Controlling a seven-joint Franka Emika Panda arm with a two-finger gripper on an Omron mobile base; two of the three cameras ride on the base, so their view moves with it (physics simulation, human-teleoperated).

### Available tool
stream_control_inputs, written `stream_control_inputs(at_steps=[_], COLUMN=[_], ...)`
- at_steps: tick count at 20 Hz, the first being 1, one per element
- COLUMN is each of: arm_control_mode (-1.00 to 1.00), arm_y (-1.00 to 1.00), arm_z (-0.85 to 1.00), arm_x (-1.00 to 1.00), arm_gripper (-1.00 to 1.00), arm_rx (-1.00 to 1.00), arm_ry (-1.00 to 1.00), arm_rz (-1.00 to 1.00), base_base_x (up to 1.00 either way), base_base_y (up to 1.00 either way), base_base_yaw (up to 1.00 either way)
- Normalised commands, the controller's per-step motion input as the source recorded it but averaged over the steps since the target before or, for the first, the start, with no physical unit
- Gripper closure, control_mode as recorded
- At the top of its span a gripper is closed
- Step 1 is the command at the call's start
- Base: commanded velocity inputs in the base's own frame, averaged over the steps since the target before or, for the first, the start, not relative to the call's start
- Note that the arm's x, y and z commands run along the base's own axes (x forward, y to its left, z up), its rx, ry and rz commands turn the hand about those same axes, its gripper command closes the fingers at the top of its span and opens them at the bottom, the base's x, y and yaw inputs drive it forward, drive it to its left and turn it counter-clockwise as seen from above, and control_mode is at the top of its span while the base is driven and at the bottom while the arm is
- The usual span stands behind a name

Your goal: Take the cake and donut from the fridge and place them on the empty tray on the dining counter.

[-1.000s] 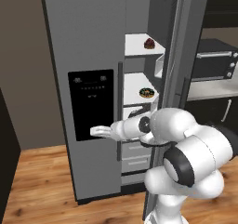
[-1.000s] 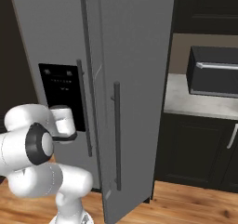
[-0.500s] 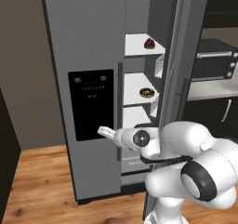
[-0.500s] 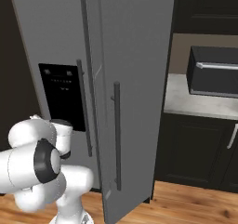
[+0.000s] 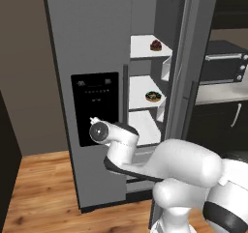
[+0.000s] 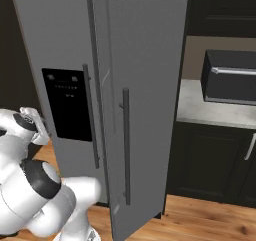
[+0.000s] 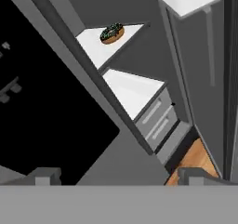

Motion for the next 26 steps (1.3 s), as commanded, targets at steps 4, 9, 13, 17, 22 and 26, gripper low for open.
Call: stream_control_inputs(at_steps=[4, 9, 13, 17, 22, 26], arm_control_mode=[-1.0, -1.0, -1.0, -1.0, -1.0, -1.0], arm_y=[0.07, -0.41, -0.71, -0.73, -0.32, -0.13], arm_z=[0.24, 0.0, 0.0, 0.0, 0.0, 0.0], arm_x=[0.0, 0.0, 0.01, 0.0, 0.15, 0.28], arm_gripper=[-1.0, -1.0, -1.0, -1.0, -1.0, -1.0], arm_rx=[-0.12, -0.06, 0.0, 0.0, 0.0, 0.0], arm_ry=[0.03, -0.21, -0.37, -0.29, -0.17, -0.1], arm_rz=[-0.75, -0.43, -0.15, -0.05, -0.01, -0.03], base_base_x=[0.0, 0.0, 0.0, 0.0, 0.0, 0.0], base_base_y=[0.0, 0.0, 0.0, 0.0, 0.0, 0.0], base_base_yaw=[0.0, 0.0, 0.0, 0.0, 0.0, 0.0])
